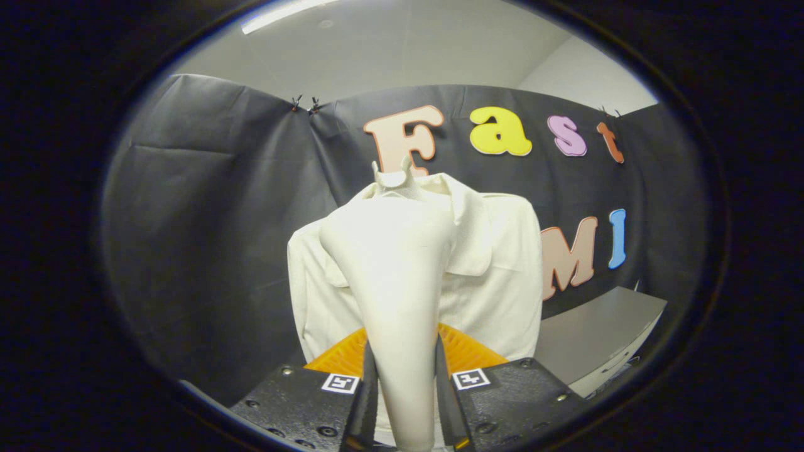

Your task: Iron the clothes twice with a garment steamer, once on the left side and once on the right side.

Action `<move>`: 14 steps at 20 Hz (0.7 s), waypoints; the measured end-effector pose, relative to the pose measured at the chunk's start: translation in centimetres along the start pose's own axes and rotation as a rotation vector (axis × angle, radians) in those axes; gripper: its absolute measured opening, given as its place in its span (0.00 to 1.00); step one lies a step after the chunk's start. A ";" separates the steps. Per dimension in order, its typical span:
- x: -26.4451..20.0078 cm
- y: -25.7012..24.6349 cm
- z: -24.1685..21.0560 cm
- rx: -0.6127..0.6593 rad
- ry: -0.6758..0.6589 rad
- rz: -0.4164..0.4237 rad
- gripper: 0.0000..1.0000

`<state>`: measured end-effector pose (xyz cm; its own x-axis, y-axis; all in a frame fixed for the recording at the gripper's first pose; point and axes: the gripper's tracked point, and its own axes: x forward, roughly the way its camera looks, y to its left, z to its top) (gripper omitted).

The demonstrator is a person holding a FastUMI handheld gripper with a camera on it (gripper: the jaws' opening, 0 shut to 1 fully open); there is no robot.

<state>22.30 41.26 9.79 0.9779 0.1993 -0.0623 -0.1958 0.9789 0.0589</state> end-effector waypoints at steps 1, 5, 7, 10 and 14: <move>0.9 1.1 -0.7 -0.005 0.019 -0.002 0.39; 3.3 2.8 -3.5 0.016 0.075 -0.043 0.39; 3.8 3.9 -4.7 0.003 0.089 -0.057 0.40; 5.5 4.5 -6.2 -0.024 0.098 -0.096 0.40; 6.6 4.8 -8.2 -0.048 0.121 -0.126 0.40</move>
<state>27.25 47.68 1.48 0.9797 0.0759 -0.1854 -0.0781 0.9969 -0.0045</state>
